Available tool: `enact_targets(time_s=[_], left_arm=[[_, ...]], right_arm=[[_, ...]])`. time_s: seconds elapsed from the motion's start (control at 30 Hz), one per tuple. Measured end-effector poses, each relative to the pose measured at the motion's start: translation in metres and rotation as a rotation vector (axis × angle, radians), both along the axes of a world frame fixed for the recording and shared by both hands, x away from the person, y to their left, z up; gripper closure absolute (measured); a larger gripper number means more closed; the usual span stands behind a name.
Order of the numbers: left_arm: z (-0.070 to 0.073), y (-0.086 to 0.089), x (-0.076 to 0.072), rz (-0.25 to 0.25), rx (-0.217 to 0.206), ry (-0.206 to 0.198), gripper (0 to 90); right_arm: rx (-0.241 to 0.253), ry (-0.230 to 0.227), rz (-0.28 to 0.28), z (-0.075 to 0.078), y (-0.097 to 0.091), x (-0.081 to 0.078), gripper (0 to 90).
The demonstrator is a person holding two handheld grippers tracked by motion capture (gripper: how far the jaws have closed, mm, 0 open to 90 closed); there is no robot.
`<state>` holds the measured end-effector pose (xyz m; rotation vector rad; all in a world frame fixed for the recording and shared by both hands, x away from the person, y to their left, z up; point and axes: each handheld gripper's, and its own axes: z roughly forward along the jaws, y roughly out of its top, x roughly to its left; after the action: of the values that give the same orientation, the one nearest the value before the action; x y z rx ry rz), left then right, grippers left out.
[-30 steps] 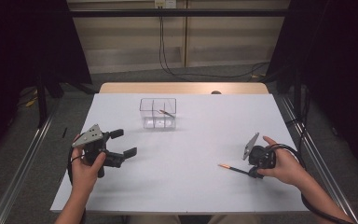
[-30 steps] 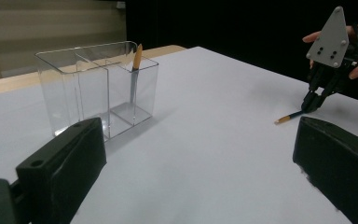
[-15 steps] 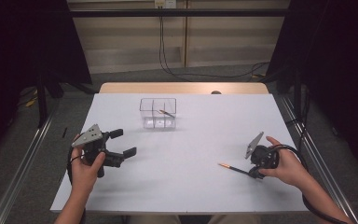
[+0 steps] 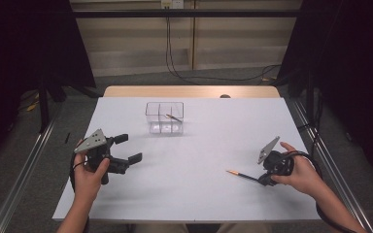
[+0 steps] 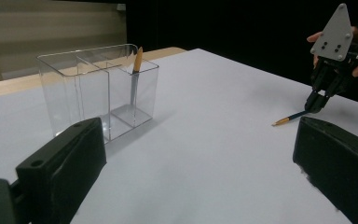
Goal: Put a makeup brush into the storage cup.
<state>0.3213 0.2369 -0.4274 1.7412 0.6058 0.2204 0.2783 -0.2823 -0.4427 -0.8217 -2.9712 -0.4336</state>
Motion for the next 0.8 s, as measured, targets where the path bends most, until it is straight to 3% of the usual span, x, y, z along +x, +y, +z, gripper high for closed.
enact_targets(time_s=[0.23,0.47,0.73,0.8], left_arm=[[-0.001,0.0,0.001,0.0,0.003,0.001,2.3],[-0.001,-0.001,0.001,-0.001,0.005,0.005,2.3],[-0.002,-0.003,0.0,-0.006,0.011,0.004,2.3],[-0.002,-0.003,0.0,-0.007,0.011,0.006,2.3]], right_arm=[[-0.031,0.011,-0.009,-0.004,0.003,0.002,85.0],[-0.03,0.027,-0.039,-0.004,0.005,0.004,81.2],[-0.121,-0.001,-0.028,-0.004,0.017,0.001,85.2],[-0.116,0.003,-0.035,-0.004,0.017,0.002,85.4]])
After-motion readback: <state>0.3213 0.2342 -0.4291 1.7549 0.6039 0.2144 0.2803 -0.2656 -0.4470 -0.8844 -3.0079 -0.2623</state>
